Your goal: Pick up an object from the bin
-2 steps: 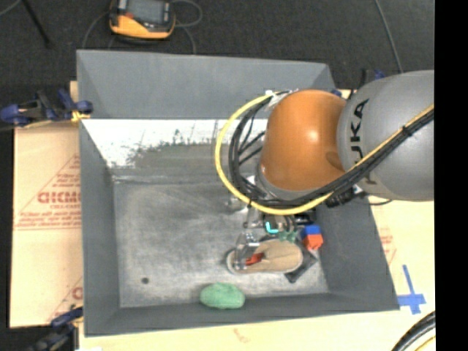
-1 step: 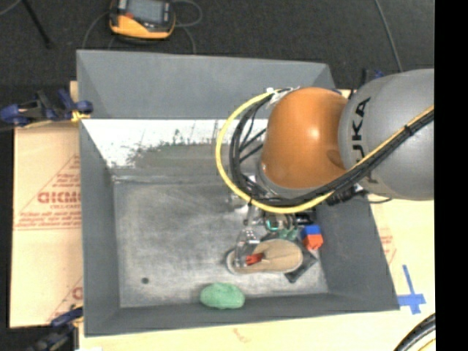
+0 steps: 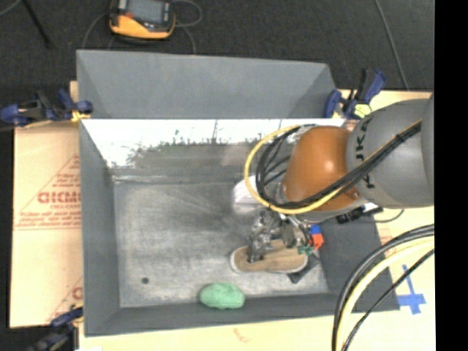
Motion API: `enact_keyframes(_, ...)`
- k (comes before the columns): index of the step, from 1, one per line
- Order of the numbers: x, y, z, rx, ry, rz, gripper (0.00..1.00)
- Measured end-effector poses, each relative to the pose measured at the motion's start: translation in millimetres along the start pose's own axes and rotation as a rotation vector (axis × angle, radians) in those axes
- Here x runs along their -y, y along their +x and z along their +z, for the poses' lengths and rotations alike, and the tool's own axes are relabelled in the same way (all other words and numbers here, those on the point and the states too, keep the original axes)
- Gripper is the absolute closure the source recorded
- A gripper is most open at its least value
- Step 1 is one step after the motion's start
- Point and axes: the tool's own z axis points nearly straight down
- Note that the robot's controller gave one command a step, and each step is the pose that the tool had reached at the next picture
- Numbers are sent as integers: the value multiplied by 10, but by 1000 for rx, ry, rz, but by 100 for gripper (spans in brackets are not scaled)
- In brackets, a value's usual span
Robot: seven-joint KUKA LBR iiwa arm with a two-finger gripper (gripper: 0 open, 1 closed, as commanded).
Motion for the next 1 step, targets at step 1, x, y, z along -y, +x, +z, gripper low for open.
enact_keyframes(1, -3, 1, 1, 1, 1, -1, 100)
